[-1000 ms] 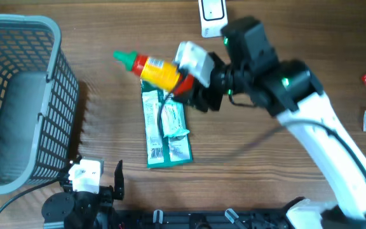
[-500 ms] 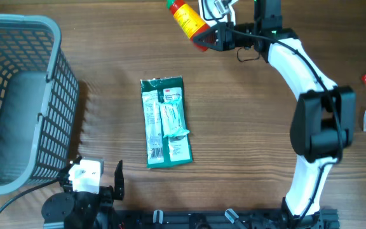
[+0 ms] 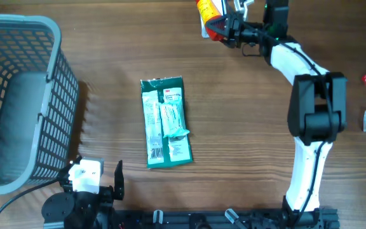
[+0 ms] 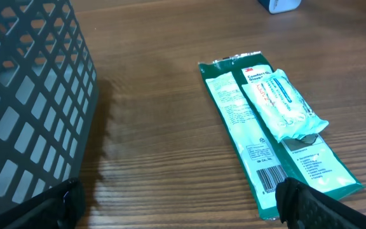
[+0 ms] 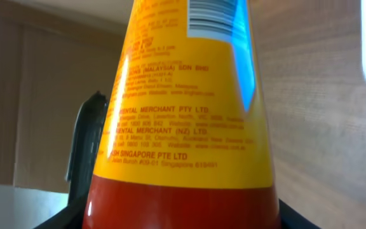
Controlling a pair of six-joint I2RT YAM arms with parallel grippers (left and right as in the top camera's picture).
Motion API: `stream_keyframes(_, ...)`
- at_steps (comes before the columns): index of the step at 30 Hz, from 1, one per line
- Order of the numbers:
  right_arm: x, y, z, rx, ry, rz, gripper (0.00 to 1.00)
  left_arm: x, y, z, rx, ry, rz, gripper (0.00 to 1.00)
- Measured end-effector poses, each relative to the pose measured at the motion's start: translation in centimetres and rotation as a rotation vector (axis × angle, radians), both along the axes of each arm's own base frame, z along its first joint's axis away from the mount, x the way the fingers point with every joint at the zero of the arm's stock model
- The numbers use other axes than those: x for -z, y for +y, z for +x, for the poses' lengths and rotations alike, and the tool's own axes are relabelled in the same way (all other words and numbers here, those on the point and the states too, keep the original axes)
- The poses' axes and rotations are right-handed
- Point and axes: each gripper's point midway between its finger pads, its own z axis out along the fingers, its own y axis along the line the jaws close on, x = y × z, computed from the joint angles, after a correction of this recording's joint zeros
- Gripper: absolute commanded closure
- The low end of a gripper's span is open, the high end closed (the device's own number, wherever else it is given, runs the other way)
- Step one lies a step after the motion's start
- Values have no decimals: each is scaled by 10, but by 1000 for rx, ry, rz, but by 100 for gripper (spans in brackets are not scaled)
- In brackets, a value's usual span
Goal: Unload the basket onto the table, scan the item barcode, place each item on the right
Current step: 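Carry the sauce bottle up to the white scanner, then carry the sauce bottle to the right side and release it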
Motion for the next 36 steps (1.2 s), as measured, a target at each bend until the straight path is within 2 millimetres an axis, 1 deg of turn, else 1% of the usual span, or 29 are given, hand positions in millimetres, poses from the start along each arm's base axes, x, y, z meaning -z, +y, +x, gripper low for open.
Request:
stream_keyframes(1, 2, 1, 4, 1, -25, 15, 65, 0, 0, 0, 0, 0, 0, 0)
stream_keyframes(2, 9, 1, 6, 3, -21, 26, 65, 0, 0, 0, 0, 0, 0, 0)
stream_keyframes(5, 21, 1, 8, 6, 3, 39, 65, 0, 0, 0, 0, 0, 0, 0)
stream_keyframes(6, 23, 1, 8, 6, 12, 41, 65, 0, 0, 0, 0, 0, 0, 0)
stream_keyframes(12, 21, -2, 8, 0, -1, 44, 69, 0, 0, 0, 0, 0, 0, 0)
stream_keyframes(14, 16, -8, 7, -17, -42, 51, 69, 0, 0, 0, 0, 0, 0, 0)
stream_keyframes(15, 12, -12, 6, -29, -73, 57, 71, 0, 0, 0, 0, 0, 0, 0)
stream_keyframes(16, 2, -21, 5, -53, -134, 68, 73, 0, 0, 0, 0, 0, 0, 0)
stream_keyframes(18, -7, -40, 3, -75, -188, 81, 73, 0, 0, 0, 0, 0, 0, 0)
stream_keyframes(21, -25, -80, 2, -70, -282, 87, 73, 0, 0, 0, 0, 0, 0, 0)
stream_keyframes(22, -28, -103, 3, -51, -288, 85, 75, 0, 0, 0, 0, 0, 0, 0)
stream_keyframes(25, -28, -160, 6, 21, -258, 82, 76, 0, 0, 0, 0, 0, 0, 0)
stream_keyframes(26, -28, -173, 6, 39, -251, 81, 77, 0, 0, 0, 0, 0, 0, 0)
stream_keyframes(28, -30, -212, 3, 90, -242, 77, 80, 0, 0, 0, 0, 0, 0, 0)
stream_keyframes(29, -33, -225, 0, 102, -253, 72, 81, 0, 0, 0, 0, 0, 0, 0)
stream_keyframes(31, -42, -239, -7, 101, -296, 53, 81, 0, 0, 0, 0, 0, 0, 0)
stream_keyframes(32, -49, -241, -12, 95, -339, 36, 80, 0, 0, 0, 0, 0, 0, 0)
stream_keyframes(34, -70, -236, -25, 86, -468, -7, 81, -1, 0, 0, 0, -3, 0, 0)
stream_keyframes(36, -89, -227, -30, 77, -414, 16, 81, 0, 0, 0, 0, -1, 0, 0)
